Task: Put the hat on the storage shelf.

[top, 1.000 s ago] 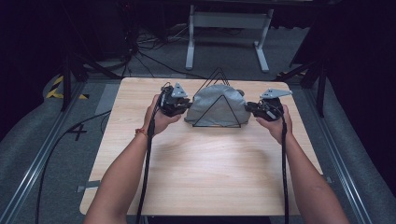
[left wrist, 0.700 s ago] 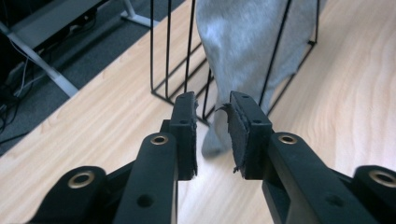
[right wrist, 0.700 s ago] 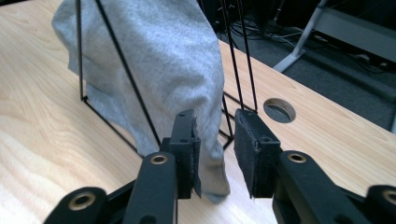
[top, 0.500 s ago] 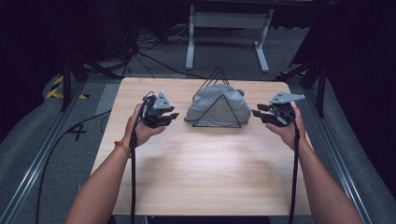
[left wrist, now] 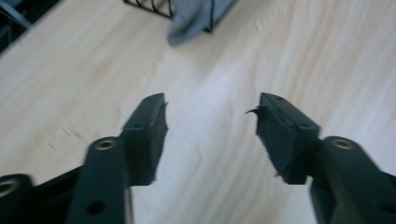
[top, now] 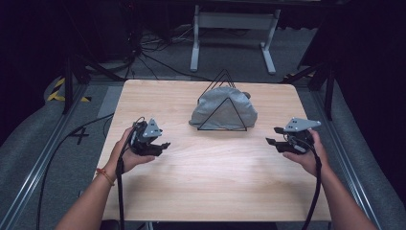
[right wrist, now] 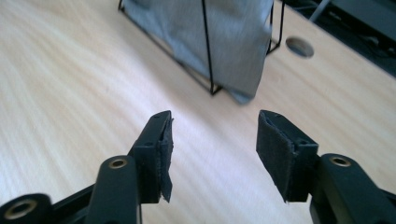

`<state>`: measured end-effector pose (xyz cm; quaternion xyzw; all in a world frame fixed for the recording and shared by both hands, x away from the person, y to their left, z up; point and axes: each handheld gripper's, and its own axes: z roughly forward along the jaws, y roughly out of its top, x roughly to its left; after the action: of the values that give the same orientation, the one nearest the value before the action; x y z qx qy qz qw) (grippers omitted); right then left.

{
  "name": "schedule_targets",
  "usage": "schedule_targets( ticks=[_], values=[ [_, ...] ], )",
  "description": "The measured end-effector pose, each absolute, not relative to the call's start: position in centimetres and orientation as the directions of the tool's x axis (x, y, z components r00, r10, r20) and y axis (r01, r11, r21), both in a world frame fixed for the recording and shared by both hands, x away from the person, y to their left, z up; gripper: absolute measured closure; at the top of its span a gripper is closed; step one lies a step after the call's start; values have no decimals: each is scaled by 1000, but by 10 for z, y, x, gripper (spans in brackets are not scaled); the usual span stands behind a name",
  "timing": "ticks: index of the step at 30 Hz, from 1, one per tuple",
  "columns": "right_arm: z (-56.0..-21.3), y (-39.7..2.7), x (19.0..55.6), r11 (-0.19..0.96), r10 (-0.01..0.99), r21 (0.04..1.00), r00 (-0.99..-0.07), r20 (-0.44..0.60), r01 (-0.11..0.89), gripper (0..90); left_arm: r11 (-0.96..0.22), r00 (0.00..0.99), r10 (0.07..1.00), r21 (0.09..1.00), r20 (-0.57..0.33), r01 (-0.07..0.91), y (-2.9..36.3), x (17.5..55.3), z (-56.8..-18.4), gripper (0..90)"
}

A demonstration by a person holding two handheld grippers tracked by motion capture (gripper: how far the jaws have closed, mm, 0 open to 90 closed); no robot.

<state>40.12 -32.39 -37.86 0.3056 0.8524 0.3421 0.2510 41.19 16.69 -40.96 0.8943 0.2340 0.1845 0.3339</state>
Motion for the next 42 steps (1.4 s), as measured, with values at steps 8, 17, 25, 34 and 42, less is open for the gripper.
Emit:
schedule_targets(
  ticks=[8, 17, 25, 34, 42],
  values=[
    [-412, -340, 368, 561, 708, 727, -684, -173, 397, 332, -647, 822, 564, 659, 76, 383, 180, 390, -445, 264],
    [-451, -362, 348, 471, 787, 738, -608, -105, 483, 263, -625, 840, 540, 646, -49, 439, 190, 384, -470, 193],
    [-467, -374, 346, 404, 824, 747, -565, -45, 528, 215, -596, 843, 537, 694, -30, 404, 195, 375, -477, 163],
    [-468, -375, 350, 402, 822, 742, -569, -33, 537, 190, -577, 828, 560, 714, -7, 397, 196, 367, -481, 148],
    [-468, -375, 351, 406, 820, 740, -572, -36, 536, 187, -573, 824, 567, 714, -9, 402, 197, 367, -481, 147]
  ],
)
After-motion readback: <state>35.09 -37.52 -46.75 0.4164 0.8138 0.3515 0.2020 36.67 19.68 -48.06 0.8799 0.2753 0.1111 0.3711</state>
